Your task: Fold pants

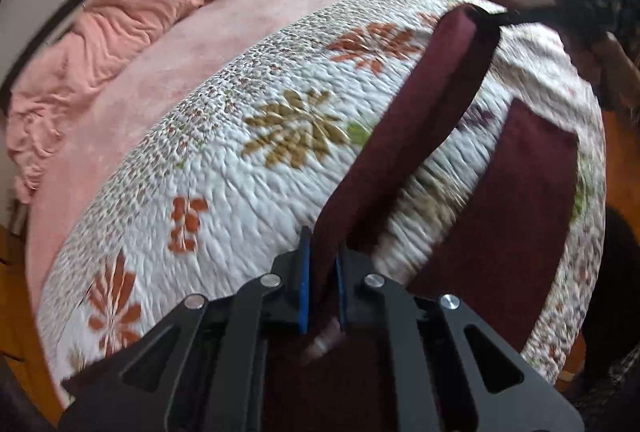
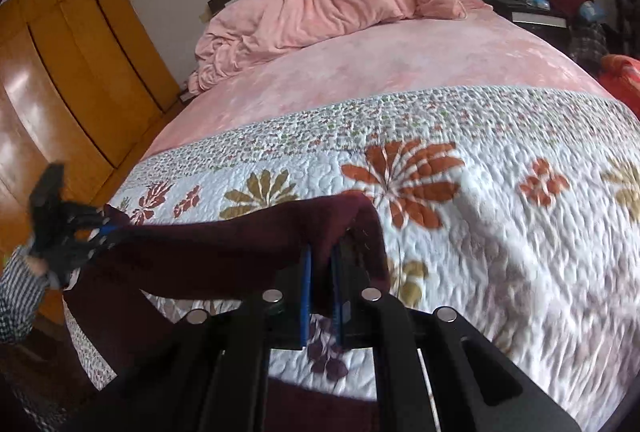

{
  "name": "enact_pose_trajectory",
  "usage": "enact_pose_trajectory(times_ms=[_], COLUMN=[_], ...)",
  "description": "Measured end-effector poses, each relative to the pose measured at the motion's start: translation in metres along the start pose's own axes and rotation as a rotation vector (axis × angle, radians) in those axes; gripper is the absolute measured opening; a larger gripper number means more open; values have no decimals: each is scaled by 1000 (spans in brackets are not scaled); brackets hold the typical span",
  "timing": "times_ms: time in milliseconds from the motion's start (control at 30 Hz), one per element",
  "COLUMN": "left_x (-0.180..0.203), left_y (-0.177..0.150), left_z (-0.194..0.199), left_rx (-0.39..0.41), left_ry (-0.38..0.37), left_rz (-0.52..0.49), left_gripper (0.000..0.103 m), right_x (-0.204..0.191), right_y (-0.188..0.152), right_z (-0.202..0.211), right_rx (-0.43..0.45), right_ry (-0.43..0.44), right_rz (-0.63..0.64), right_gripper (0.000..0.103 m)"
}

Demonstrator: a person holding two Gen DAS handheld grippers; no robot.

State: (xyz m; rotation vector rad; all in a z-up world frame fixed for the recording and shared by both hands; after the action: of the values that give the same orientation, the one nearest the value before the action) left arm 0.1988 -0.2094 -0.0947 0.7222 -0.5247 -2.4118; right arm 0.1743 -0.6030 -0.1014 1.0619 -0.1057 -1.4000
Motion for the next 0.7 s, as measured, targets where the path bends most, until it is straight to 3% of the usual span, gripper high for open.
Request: enact_pose_trajectory(times_ms=[133, 300, 433, 600, 667, 700], left_x=[42, 74, 99, 118, 118, 115], left_y=[-39, -77, -97, -116, -115, -113], left_z=[15, 19, 17, -3, -4, -4], left_rx=[-1, -22, -32, -48, -48, -55], left_ry=[80, 47, 66, 106, 109, 99], left_rz=[-54, -51, -61, -107, -96, -77], left_gripper=[9, 10, 10, 11, 12, 12], right_x=[-5, -7, -1, -1, -5, -6], right_y=[-37, -98, -135, -170, -173, -172], right_z=[8, 13, 24, 31, 45, 51], right_rx=[-16, -59, -77, -122, -110, -96], right_ry=[-6, -20, -16, -36, -19, -8], right_rz=[-9, -67, -123, -170, -200, -207], right_gripper=[8, 8, 10, 33, 58, 63])
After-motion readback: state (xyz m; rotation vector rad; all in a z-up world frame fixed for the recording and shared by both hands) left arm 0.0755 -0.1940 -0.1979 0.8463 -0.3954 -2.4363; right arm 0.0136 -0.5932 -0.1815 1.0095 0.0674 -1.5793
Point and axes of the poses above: each gripper's, at about its wrist camera, not at the fingertips, and z roughly against the way its jaws point, x to its right, y to its top, the point moved 3 cm from there along -z, roughly the way its jaws point, and after that the axes turned 13 degrees about y, right-handed, at the moved point
